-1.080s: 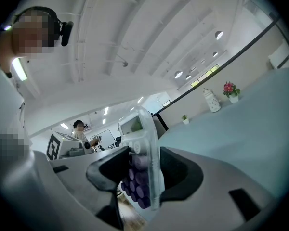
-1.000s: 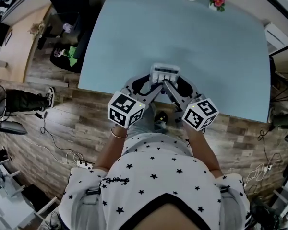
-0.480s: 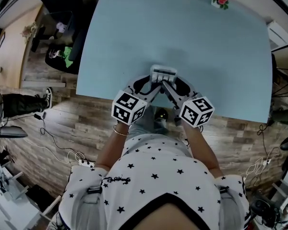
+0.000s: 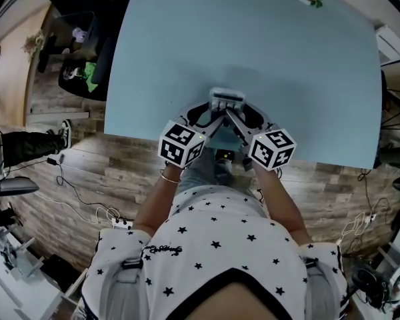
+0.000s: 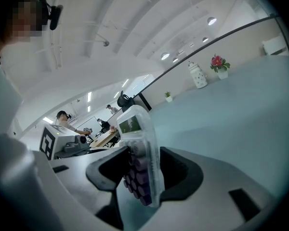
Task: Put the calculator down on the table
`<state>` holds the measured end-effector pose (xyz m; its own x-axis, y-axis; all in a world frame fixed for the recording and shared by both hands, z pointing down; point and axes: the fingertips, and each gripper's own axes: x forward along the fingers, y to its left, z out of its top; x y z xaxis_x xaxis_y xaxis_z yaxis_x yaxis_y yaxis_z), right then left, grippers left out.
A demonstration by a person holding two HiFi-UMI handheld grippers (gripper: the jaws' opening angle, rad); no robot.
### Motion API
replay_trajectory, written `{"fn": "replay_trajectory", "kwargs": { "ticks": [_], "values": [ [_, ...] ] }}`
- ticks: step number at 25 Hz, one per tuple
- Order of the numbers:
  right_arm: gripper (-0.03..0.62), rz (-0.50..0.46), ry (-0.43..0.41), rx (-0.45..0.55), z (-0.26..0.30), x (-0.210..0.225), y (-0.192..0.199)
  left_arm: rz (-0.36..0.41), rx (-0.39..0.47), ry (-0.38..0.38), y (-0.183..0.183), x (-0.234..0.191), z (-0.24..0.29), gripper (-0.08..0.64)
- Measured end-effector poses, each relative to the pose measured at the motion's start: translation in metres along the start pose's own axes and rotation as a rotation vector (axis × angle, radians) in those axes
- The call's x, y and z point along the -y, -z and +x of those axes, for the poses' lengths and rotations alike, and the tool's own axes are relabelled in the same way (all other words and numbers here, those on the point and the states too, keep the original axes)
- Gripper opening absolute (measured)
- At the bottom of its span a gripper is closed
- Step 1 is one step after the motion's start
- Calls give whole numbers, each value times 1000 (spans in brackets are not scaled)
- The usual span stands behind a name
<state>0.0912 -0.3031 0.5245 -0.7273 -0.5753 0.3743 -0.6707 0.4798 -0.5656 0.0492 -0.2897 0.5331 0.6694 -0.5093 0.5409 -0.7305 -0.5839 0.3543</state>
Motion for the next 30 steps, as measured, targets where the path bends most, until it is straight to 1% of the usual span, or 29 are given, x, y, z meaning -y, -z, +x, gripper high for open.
{"fn": "replay_trajectory", "kwargs": {
  "ticks": [6,11,18,25,30],
  "values": [
    [189,9,23,-27,8,11,8,-13,-39,-1,9,-8,10,218],
    [192,30,49,-23,11,19,8,-27,-50,3,9,-10,16,218],
    [201,-2,93,-33,18,29,5,-76,-69,-8,10,-17,24,225],
    [206,24,114,-32,22,37,2,-86,-90,-18,7,-21,30,232],
    [214,17,134,-50,28,44,0,-106,-102,-26,6,-28,35,236]
  ]
}}
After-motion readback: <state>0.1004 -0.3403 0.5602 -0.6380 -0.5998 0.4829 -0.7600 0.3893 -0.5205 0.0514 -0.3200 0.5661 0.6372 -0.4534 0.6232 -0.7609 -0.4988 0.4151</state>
